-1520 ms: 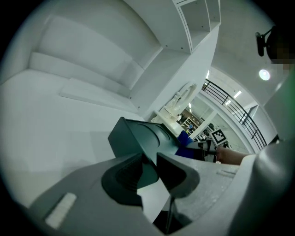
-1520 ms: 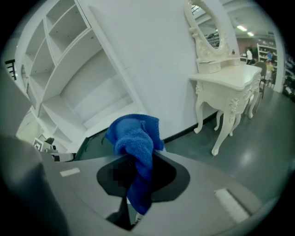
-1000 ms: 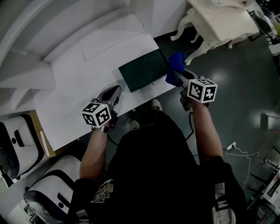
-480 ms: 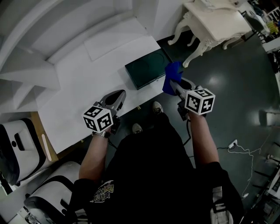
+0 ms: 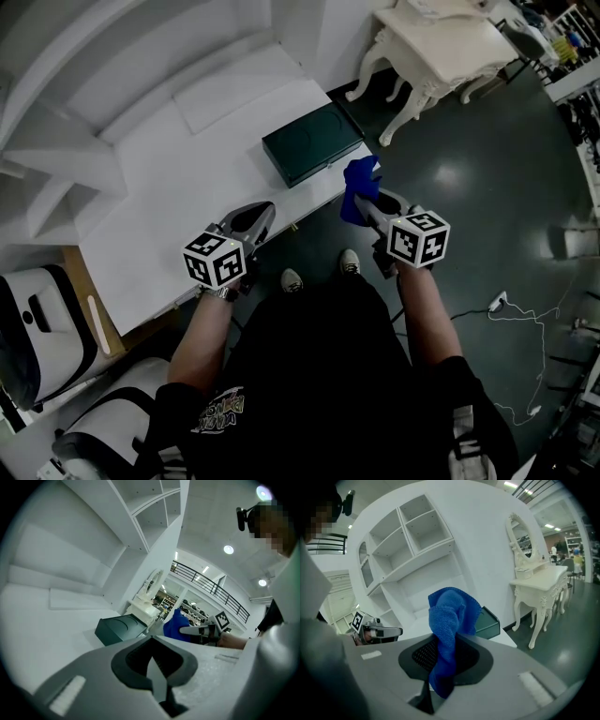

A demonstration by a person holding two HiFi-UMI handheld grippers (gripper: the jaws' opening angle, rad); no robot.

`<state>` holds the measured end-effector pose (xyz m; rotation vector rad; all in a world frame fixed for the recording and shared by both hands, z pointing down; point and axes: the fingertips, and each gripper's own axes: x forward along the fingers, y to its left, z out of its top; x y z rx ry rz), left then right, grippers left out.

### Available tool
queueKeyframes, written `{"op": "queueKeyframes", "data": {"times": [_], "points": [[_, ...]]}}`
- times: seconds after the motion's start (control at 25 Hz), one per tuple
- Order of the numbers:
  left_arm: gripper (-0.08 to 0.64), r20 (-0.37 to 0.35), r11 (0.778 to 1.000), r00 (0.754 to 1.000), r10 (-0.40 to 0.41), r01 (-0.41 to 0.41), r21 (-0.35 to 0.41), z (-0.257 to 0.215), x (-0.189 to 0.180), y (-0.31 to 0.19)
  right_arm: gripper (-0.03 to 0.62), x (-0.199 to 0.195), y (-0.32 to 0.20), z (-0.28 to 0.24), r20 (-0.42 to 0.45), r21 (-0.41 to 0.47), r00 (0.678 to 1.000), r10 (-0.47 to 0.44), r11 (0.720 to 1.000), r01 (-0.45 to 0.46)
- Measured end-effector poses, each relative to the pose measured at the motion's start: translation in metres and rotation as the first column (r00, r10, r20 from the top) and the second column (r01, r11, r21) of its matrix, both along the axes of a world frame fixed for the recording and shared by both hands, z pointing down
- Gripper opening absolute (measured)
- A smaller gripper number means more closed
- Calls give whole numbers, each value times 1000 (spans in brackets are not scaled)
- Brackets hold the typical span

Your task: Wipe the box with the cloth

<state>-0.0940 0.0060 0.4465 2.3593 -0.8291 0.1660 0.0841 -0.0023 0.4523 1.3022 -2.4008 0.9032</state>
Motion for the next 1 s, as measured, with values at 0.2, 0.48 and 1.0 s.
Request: {"op": "queueKeyframes", "data": {"times": [0.2, 0.48, 1.0], "points": [[2, 25, 1000, 1000, -4, 4, 5, -5, 4, 10, 92, -2, 9, -5, 15, 11, 1000, -28, 1000, 28], [2, 17, 998, 998, -64, 64, -3, -10, 20, 25, 92, 4, 20, -6, 24, 16, 995, -100, 995, 100], [2, 3, 982, 982, -187, 187, -24, -4, 54, 41, 92, 27, 30, 3, 24, -17, 971, -238, 971, 239]]}}
